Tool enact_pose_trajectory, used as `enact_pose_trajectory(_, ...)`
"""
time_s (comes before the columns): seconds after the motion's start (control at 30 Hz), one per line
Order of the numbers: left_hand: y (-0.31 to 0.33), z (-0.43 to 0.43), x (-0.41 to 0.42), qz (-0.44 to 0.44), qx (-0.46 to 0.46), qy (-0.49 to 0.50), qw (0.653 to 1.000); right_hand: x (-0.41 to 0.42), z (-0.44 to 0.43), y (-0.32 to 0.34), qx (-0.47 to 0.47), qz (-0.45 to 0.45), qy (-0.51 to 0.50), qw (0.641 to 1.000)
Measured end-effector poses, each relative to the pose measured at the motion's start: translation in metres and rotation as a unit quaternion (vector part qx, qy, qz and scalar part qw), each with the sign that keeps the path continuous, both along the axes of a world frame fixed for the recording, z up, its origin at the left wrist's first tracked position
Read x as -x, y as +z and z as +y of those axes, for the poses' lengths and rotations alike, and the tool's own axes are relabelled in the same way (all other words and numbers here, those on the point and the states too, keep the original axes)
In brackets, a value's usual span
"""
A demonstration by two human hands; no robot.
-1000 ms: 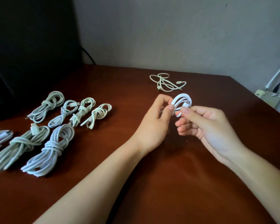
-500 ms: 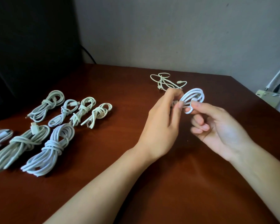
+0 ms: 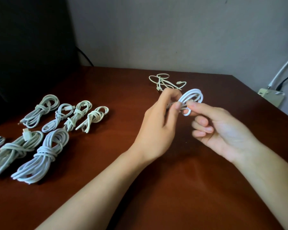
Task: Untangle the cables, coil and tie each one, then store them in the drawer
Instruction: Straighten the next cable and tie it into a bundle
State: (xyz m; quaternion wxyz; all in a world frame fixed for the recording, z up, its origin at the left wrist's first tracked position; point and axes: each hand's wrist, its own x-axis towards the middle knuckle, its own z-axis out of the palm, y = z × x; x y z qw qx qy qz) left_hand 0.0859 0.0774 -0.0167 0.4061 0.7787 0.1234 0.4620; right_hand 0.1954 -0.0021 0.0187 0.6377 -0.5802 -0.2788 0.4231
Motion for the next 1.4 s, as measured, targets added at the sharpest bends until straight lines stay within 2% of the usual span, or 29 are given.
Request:
enact_pose_trajectory(0.23, 0.001, 0.004, 0.002, 0.018, 0.083, -0.065, 0.994, 0.0, -0.001, -0.004, -0.027, -0.056, -0.056, 0.997)
enact_pose_trajectory(0.43, 0.004, -0.001, 0.001, 0.005, 0.167, -0.108, 0.98, 0.0, 0.001, -0.003, 0.004, -0.125, -0.083, 0.989)
enact_pose_trajectory(0.63, 0.0, -0.001, 0.002, 0.025, 0.142, -0.086, 0.986, -0.005, 0.003, -0.003, 0.029, -0.046, -0.06, 0.997)
enact_pose_trajectory(0.73, -0.001, 0.002, 0.003, 0.026, 0.153, -0.091, 0.984, -0.006, 0.002, -0.002, 0.045, -0.048, -0.047, 0.997)
enact_pose_trajectory(0.83, -0.004, 0.008, 0.002, 0.002, 0.232, -0.13, 0.964, -0.006, 0.003, -0.007, 0.037, -0.128, -0.056, 0.99)
enact_pose_trajectory(0.93, -0.005, 0.009, 0.001, -0.009, 0.301, -0.181, 0.936, -0.007, 0.007, -0.016, -0.032, -0.204, -0.077, 0.975)
enact_pose_trajectory(1.07, -0.003, 0.006, 0.001, -0.005, 0.363, -0.239, 0.9, -0.01, 0.009, -0.027, -0.126, -0.328, -0.096, 0.931)
enact_pose_trajectory(1.17, -0.002, 0.005, 0.001, 0.026, 0.396, -0.253, 0.883, -0.012, 0.006, -0.029, -0.158, -0.404, -0.105, 0.895)
enact_pose_trajectory(1.27, -0.002, 0.005, 0.0, 0.061, 0.376, -0.219, 0.898, -0.013, 0.007, -0.029, -0.161, -0.396, -0.112, 0.897)
enact_pose_trajectory(1.4, -0.003, 0.005, 0.001, 0.122, 0.283, -0.16, 0.938, -0.016, 0.007, -0.029, -0.157, -0.379, -0.123, 0.903)
